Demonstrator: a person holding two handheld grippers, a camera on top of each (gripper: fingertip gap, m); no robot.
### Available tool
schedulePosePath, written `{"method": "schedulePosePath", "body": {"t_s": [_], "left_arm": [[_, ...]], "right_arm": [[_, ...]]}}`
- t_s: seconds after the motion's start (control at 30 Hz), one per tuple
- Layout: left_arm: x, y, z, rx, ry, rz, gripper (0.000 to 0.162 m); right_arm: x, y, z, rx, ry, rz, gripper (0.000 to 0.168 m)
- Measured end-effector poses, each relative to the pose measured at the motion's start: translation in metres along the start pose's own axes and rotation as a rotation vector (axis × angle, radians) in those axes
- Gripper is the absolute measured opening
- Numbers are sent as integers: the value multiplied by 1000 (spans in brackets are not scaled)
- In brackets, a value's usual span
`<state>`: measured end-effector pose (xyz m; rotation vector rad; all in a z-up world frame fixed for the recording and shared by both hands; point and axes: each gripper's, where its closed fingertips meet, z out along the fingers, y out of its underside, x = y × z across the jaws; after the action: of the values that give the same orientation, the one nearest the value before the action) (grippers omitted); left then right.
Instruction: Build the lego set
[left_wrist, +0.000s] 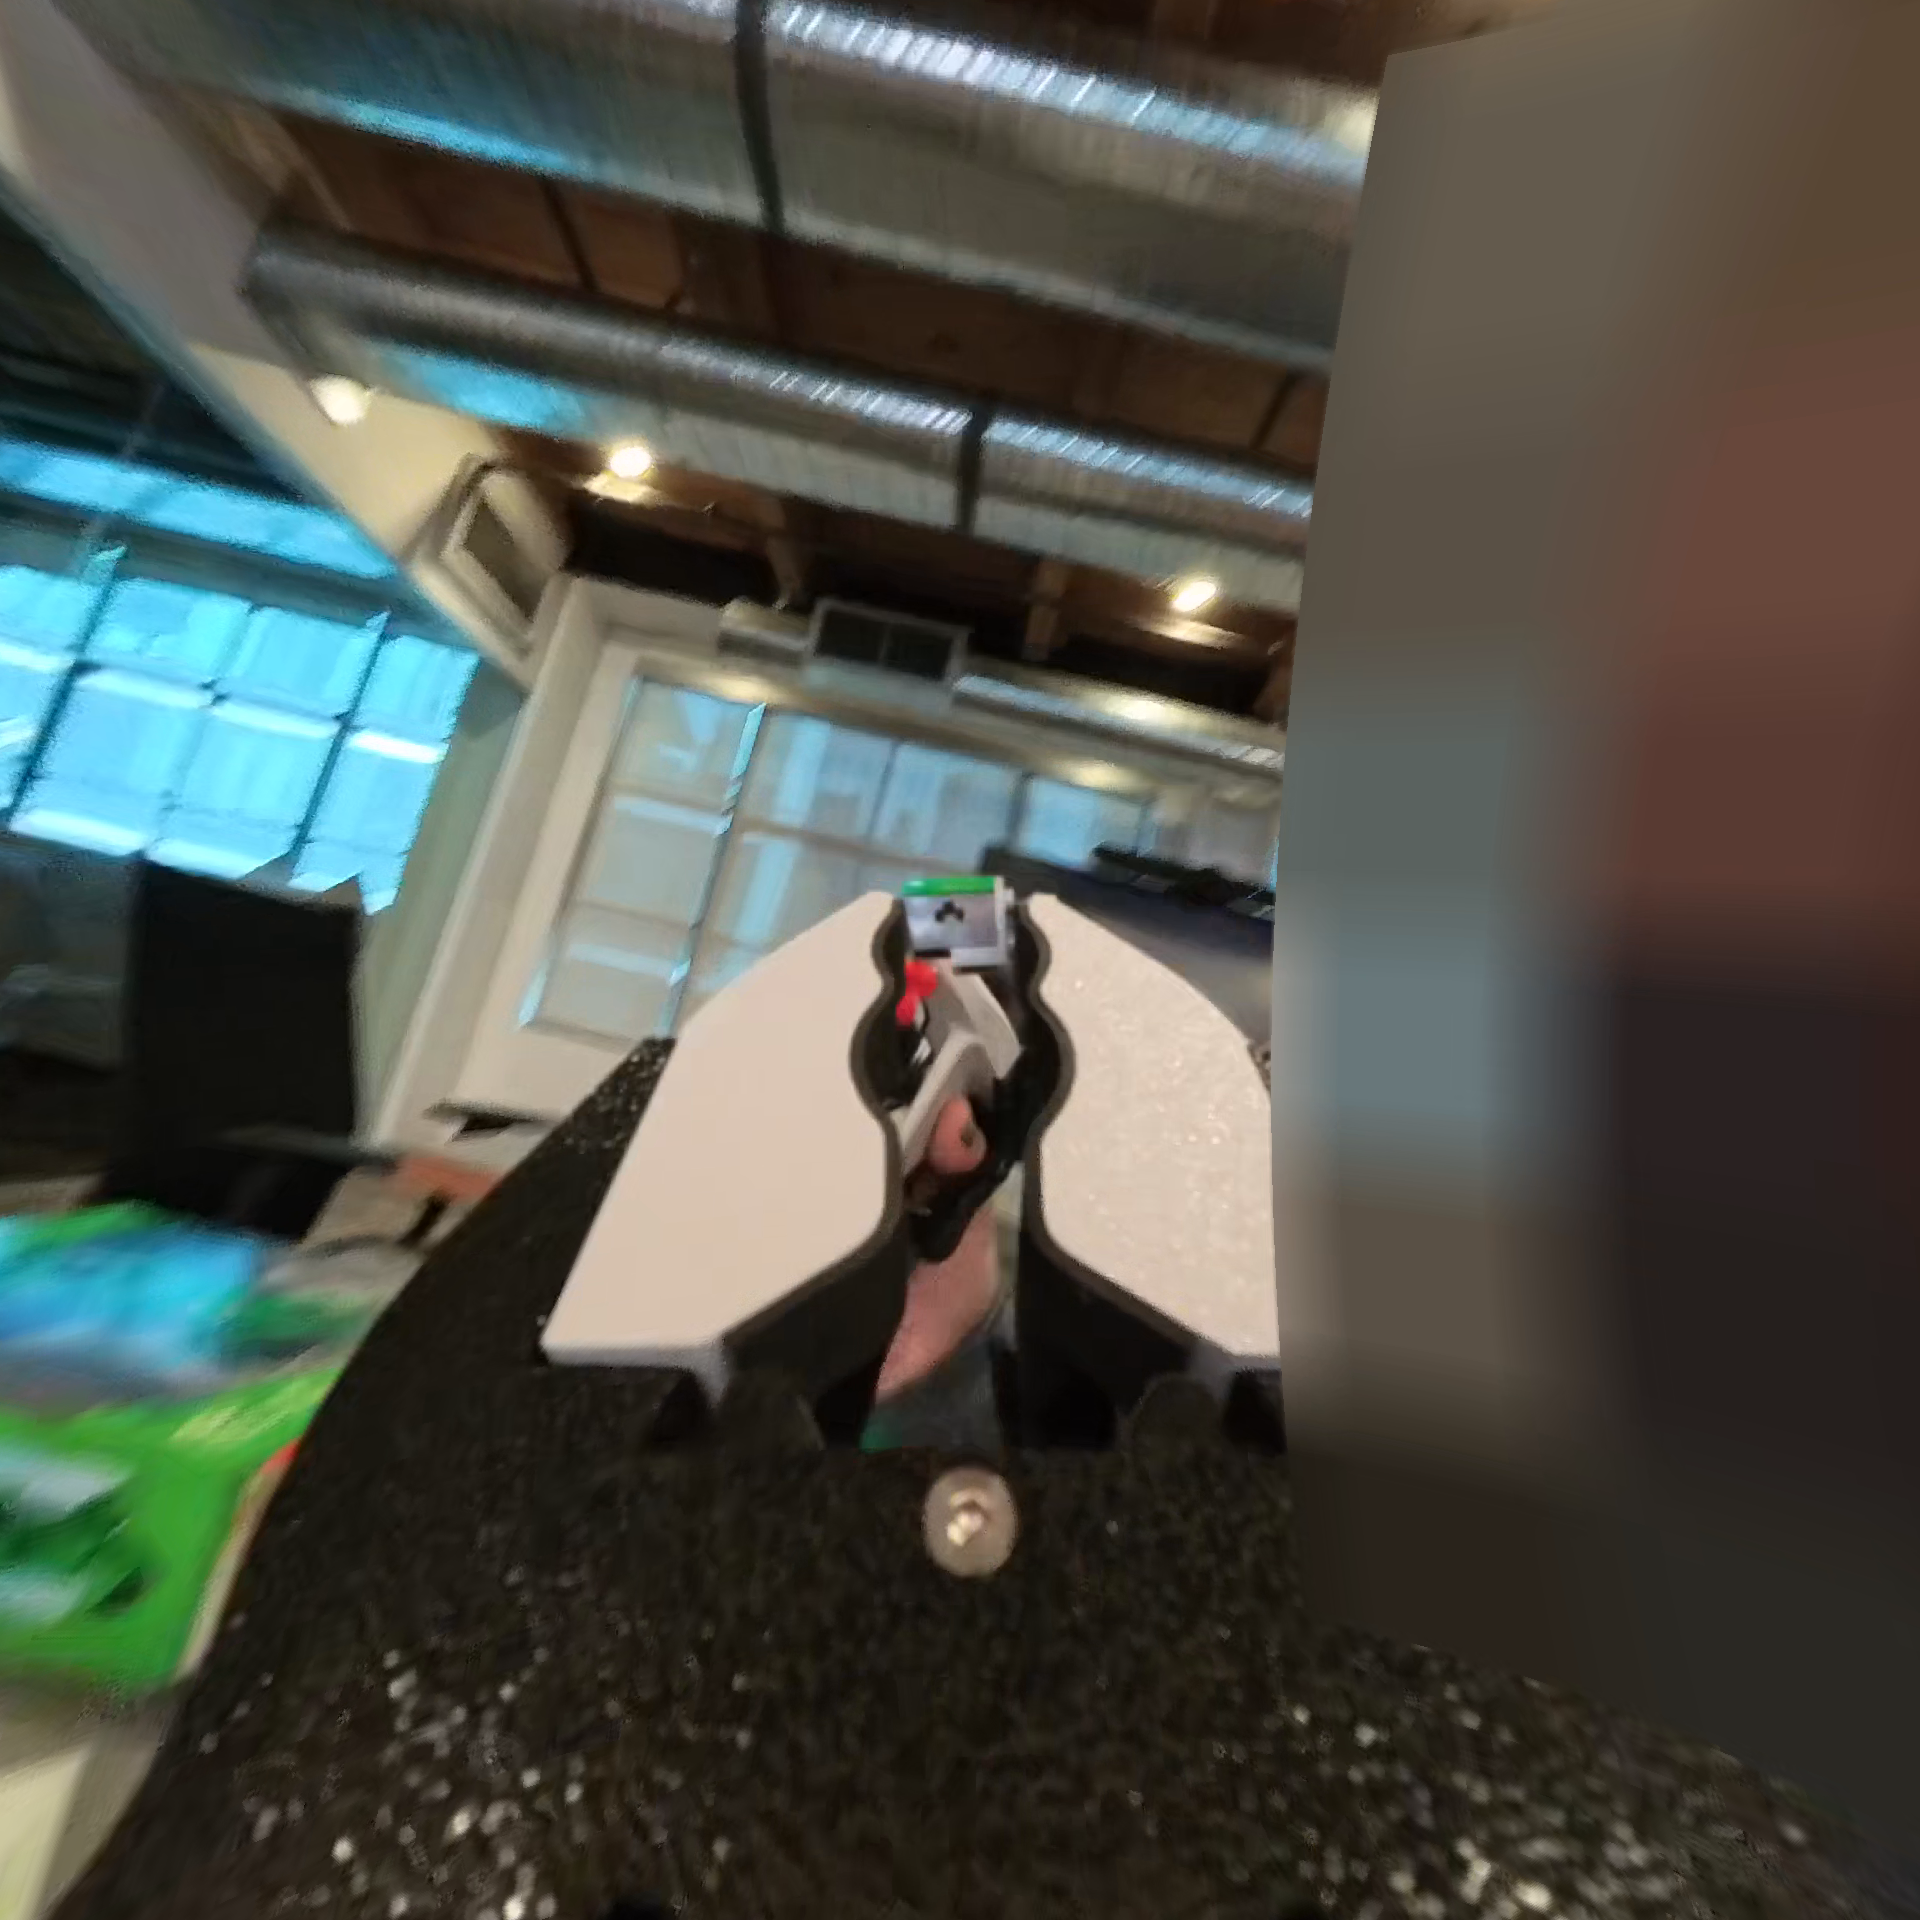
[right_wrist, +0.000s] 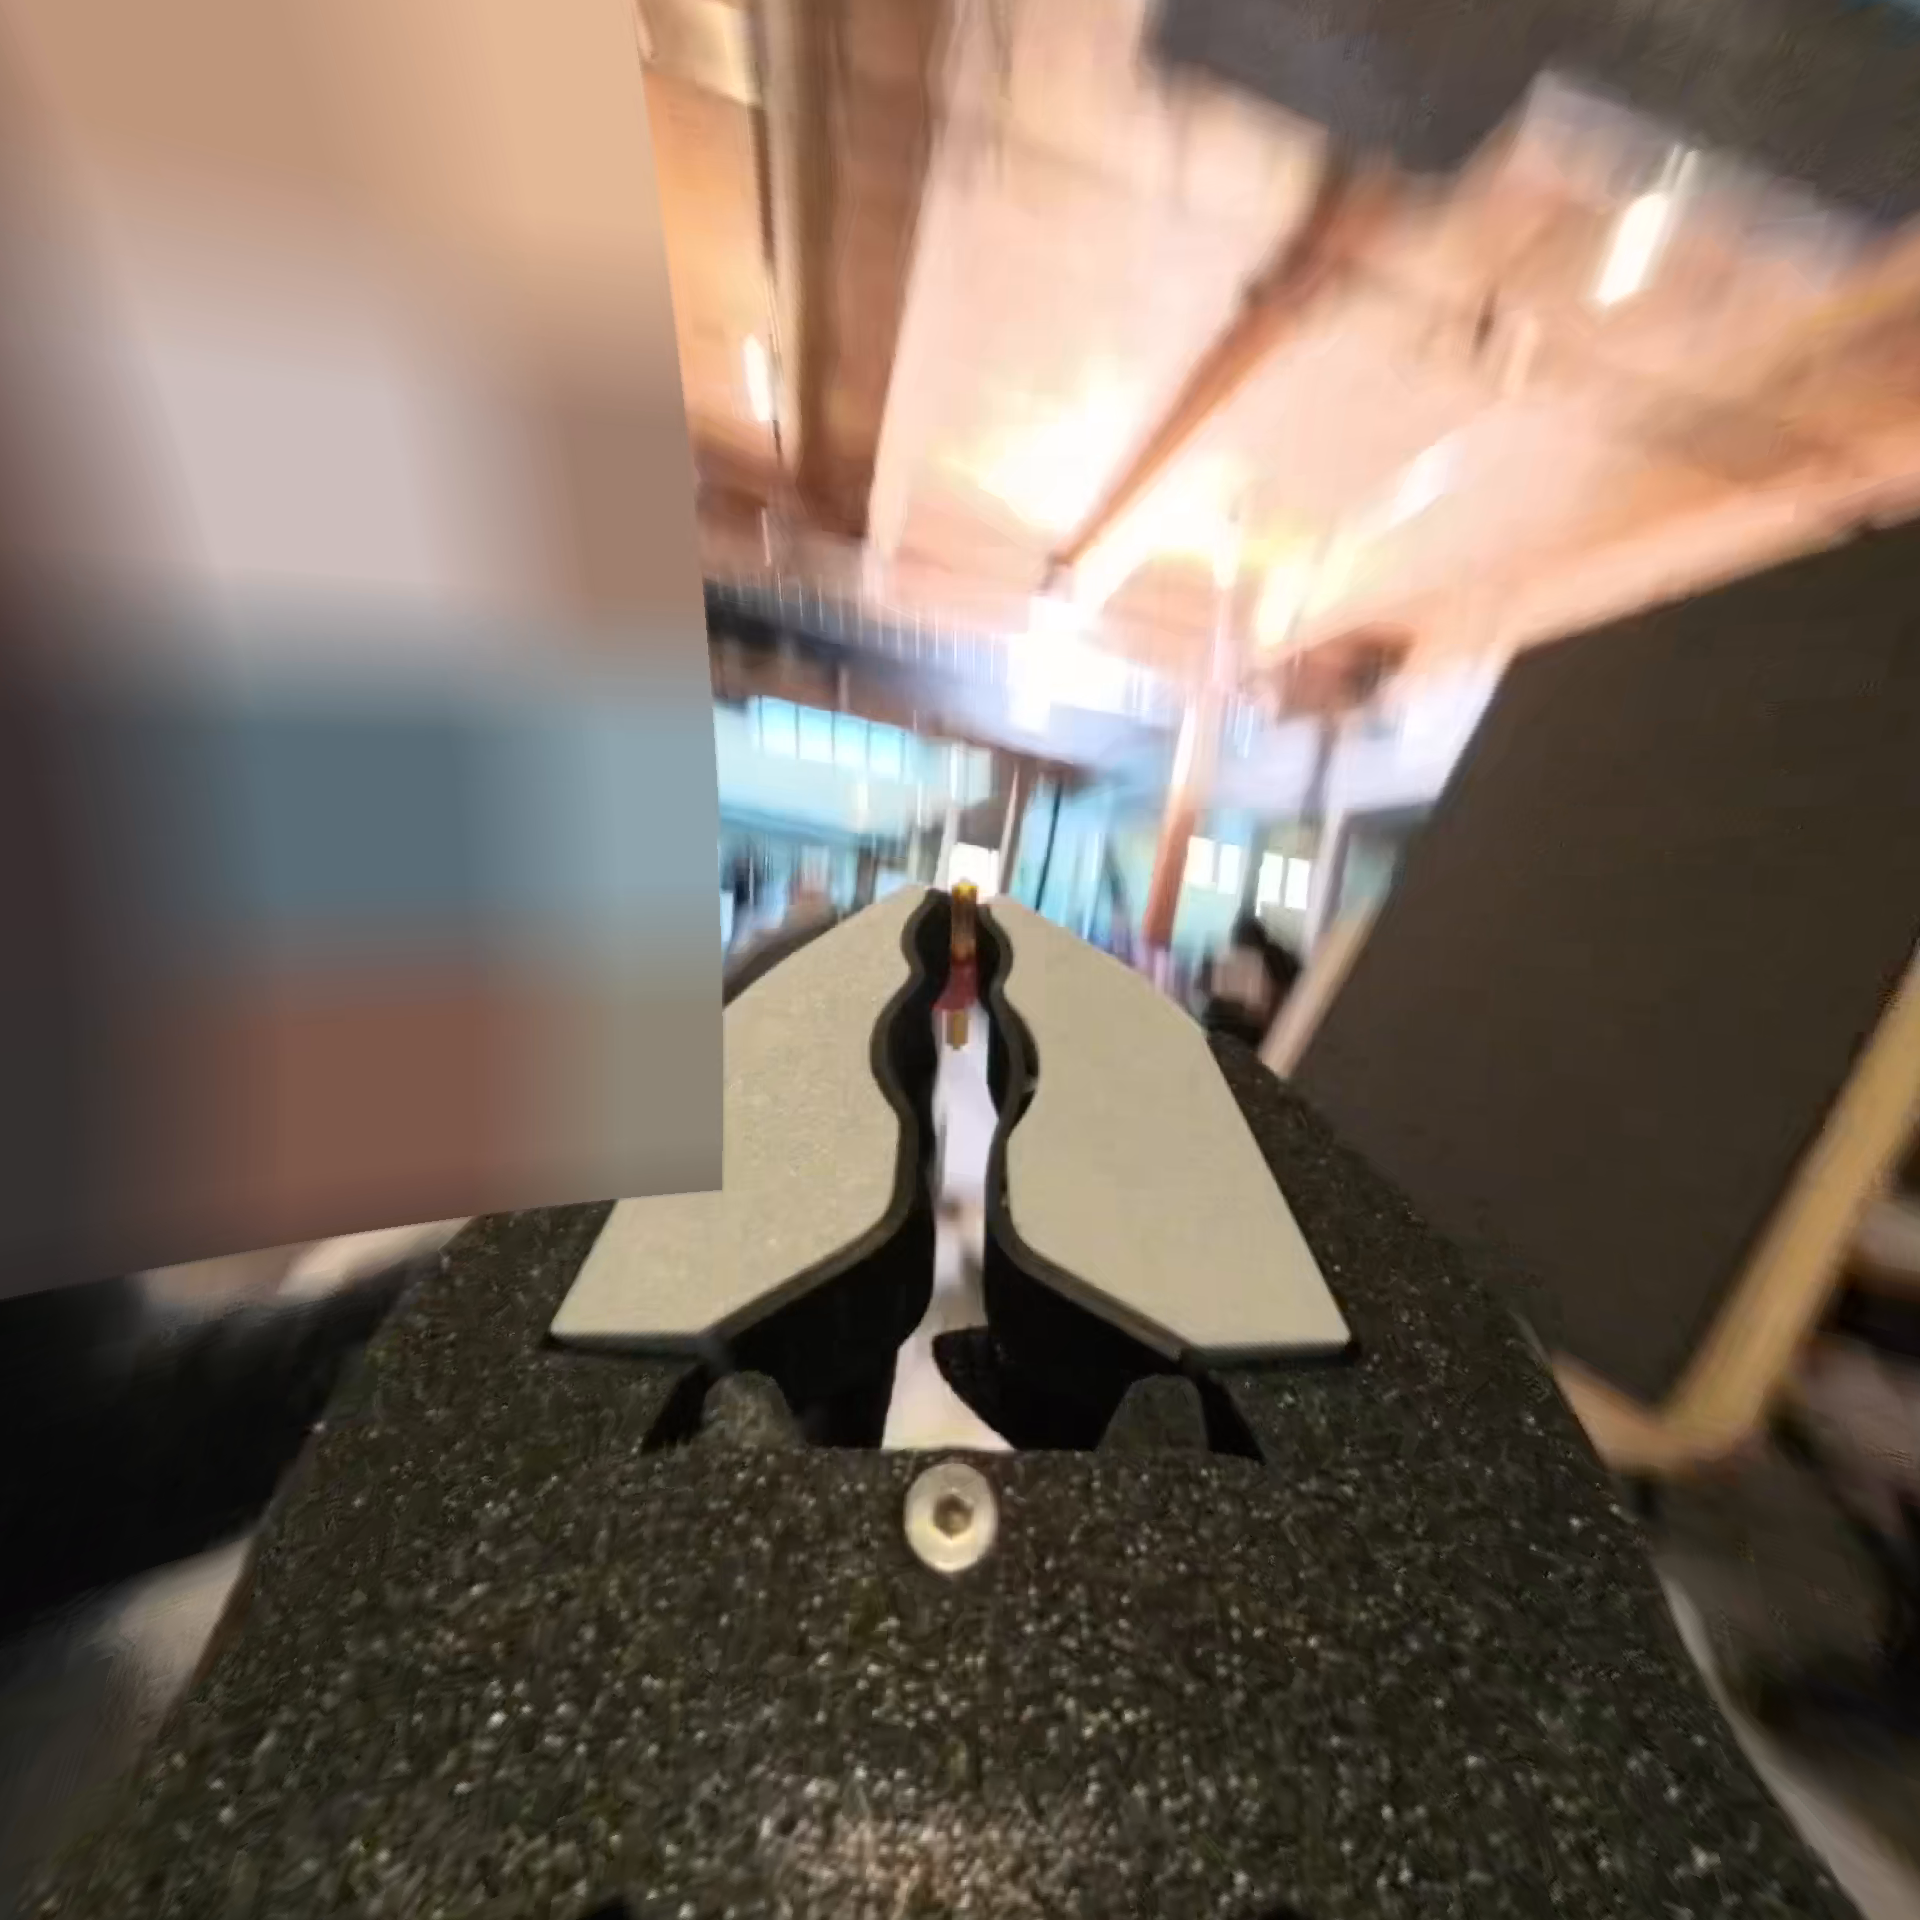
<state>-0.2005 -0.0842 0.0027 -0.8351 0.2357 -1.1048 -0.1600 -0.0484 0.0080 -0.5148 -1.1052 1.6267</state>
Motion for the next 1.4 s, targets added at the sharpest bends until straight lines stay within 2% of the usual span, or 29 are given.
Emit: {"method": "schedulePosePath", "body": {"t_s": [0.07, 0.13, 0.2, 0.23, 0.37, 0.43, 0.6, 0.8, 0.87, 0.97, 1.07, 1.2, 1.3, 1.4], "left_arm": [[-11, 6, -16, -95, -111, 37, 19], [-18, 8, -30, -163, -180, 52, 19], [-21, 2, -37, -178, -206, 55, 19], [-21, -1, -37, -178, -210, 62, 19], [-19, -10, -33, -219, -225, 119, 19], [-15, -14, -32, -251, -228, 155, 19], [-4, -30, -39, -261, -242, 226, 19], [0, -40, -48, -249, -219, 186, 20], [0, -40, -49, -254, -213, 175, 19], [2, -40, -49, -253, -196, 163, 19], [3, -39, -49, -258, -186, 154, 20], [2, -35, -48, -265, -173, 134, 20], [1, -32, -46, -276, -170, 128, 20], [2, -29, -45, -285, -161, 120, 19]], "right_arm": [[3, 60, -18, -440, -25, 127, 4], [-6, 128, -59, -921, -74, 246, 4], [-11, 180, -105, -1353, -118, 228, 4], [-20, 195, -122, -1513, -179, 235, 4], [-42, 231, -159, -1949, -352, 206, 4], [-46, 242, -168, -2064, -410, 140, 4], [-57, 256, -173, -2137, -479, 91, 4], [-59, 257, -167, -2058, -424, 88, 5], [-60, 250, -163, -1980, -386, 130, 16], [-56, 239, -160, -1771, -289, 182, 37], [-53, 235, -173, -1660, -175, 212, 45], [-58, 234, -182, -1641, -85, 158, 34], [-56, 234, -195, -1729, -97, 84, 30], [-53, 238, -193, -1723, -117, 106, 24]]}}
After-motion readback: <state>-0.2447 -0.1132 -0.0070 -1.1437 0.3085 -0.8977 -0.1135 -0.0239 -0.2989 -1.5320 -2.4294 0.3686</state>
